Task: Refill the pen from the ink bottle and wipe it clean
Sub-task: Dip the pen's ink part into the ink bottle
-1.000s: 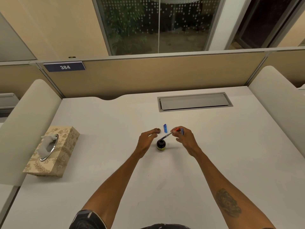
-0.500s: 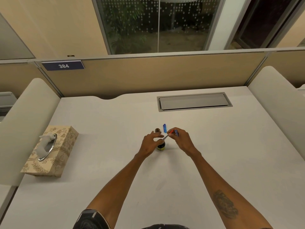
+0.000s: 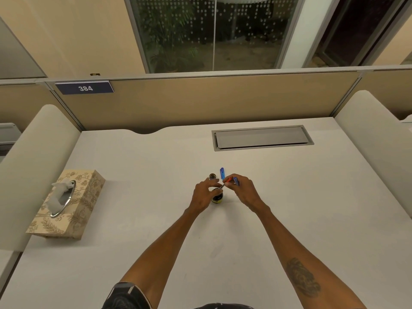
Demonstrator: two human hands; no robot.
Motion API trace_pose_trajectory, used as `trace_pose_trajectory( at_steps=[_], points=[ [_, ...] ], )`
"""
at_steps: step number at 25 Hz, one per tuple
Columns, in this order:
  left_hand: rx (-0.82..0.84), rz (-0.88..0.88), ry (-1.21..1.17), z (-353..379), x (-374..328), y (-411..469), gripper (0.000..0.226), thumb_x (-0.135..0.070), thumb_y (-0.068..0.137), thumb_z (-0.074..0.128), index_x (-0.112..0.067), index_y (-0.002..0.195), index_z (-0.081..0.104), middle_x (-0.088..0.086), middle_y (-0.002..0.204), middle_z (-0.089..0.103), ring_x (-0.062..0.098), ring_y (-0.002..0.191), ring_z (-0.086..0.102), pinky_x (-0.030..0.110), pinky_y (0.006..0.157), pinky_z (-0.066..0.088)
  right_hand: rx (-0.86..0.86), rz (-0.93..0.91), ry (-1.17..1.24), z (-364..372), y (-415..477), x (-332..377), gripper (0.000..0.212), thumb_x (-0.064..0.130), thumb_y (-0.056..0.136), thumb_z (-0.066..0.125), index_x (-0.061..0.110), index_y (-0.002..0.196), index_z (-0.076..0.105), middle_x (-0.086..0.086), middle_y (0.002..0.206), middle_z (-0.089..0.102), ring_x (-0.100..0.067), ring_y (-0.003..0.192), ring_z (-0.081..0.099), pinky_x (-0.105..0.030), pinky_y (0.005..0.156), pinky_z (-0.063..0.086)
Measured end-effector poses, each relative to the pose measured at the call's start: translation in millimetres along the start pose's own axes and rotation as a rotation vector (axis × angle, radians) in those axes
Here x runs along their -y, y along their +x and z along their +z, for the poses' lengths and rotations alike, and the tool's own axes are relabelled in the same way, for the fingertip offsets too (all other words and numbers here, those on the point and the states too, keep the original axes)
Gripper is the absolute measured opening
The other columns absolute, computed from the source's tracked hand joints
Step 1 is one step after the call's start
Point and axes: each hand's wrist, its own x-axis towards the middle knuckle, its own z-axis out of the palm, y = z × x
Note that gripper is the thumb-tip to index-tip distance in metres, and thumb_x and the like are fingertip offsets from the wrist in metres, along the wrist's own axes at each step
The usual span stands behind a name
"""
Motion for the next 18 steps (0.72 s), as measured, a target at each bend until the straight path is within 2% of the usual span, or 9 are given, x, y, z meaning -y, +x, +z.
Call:
trace_pose_trajectory(
  at_steps=[4,6,8,10,11,13,15,16,18],
  points=[
    [-0.010,-0.008,-0.020,-0.3,1.1,0.7,0.021,-0.013,0.088,0.071,-0.010,0.108,0.076,0.006,0.139,0.061,0.028,0.146,0.036,0.044,0.120,0.026,0.033,0.018,0.116,-6.2,-3.0,-0.6,0.017,0.021,0.094,0.064,0.020,0.111,0.069,0.000,0.114,0.070,-0.016,0.105,0.065,-0.022,0.093,0.050],
    [-0.016,-0.013,-0.021,-0.8,-1.0,0.1,0.021,-0.012,0.088,0.071,-0.009,0.108,0.076,0.007,0.138,0.062,0.028,0.146,0.036,0.044,0.120,0.026,0.013,0.056,0.178,-9.9,-2.7,-3.6,0.023,0.030,0.095,0.063,0.029,0.118,0.064,0.002,0.123,0.065,-0.017,0.113,0.062,-0.030,0.097,0.049],
    [-0.014,-0.022,-0.016,-0.7,-2.1,-0.2,0.022,-0.012,0.089,0.071,-0.007,0.110,0.076,0.007,0.139,0.061,0.028,0.146,0.036,0.045,0.121,0.026,0.003,0.126,0.281,-12.7,-2.2,-3.2,0.031,0.030,0.096,0.061,0.029,0.127,0.058,-0.001,0.129,0.061,-0.019,0.117,0.059,-0.033,0.096,0.049],
    [-0.014,-0.021,-0.012,0.1,-2.5,-0.2,0.023,-0.012,0.089,0.071,-0.007,0.110,0.075,0.007,0.138,0.062,0.028,0.146,0.037,0.044,0.120,0.026,-0.022,0.193,0.388,-13.9,-1.8,0.7,0.033,0.019,0.099,0.055,0.022,0.133,0.054,-0.002,0.132,0.056,-0.019,0.119,0.056,-0.036,0.096,0.051],
    [-0.014,-0.018,-0.012,0.3,-2.7,-0.2,0.023,-0.012,0.089,0.071,-0.007,0.110,0.076,0.007,0.138,0.062,0.028,0.145,0.037,0.044,0.120,0.026,-0.049,0.203,0.420,-14.4,-1.2,2.3,0.032,0.011,0.100,0.052,0.018,0.131,0.055,-0.002,0.133,0.055,-0.018,0.117,0.056,-0.036,0.093,0.054],
    [-0.012,-0.017,-0.013,0.4,-2.6,-0.4,0.023,-0.013,0.089,0.071,-0.008,0.110,0.076,0.007,0.138,0.062,0.027,0.145,0.038,0.042,0.119,0.026,-0.131,0.193,0.397,-14.9,0.4,4.9,0.029,0.002,0.098,0.050,0.011,0.121,0.066,-0.001,0.129,0.057,-0.015,0.101,0.063,-0.028,0.076,0.060],
    [-0.013,-0.024,-0.010,-0.2,-2.1,-0.6,0.022,-0.013,0.089,0.071,-0.008,0.110,0.076,0.007,0.138,0.062,0.026,0.145,0.038,0.039,0.117,0.026,-0.175,0.184,0.292,-16.3,1.0,7.4,0.023,0.006,0.094,0.059,0.012,0.111,0.073,0.000,0.118,0.064,-0.010,0.079,0.062,-0.016,0.057,0.054],
    [-0.014,-0.026,-0.011,-0.3,-1.4,0.0,0.022,-0.014,0.089,0.071,-0.009,0.110,0.076,0.006,0.138,0.062,0.026,0.145,0.038,0.039,0.117,0.026,-0.164,0.171,0.252,-17.1,1.2,8.5,0.022,0.010,0.092,0.064,0.013,0.112,0.073,-0.001,0.113,0.067,-0.008,0.072,0.060,-0.015,0.052,0.050],
    [-0.013,-0.031,-0.012,-0.4,0.0,1.5,0.022,-0.015,0.088,0.072,-0.010,0.109,0.076,0.006,0.138,0.062,0.026,0.146,0.036,0.041,0.119,0.027,-0.105,0.137,0.236,-18.5,1.1,10.9,0.029,0.016,0.091,0.067,0.013,0.120,0.070,-0.007,0.108,0.072,-0.010,0.078,0.066,-0.017,0.052,0.051]
  ],
)
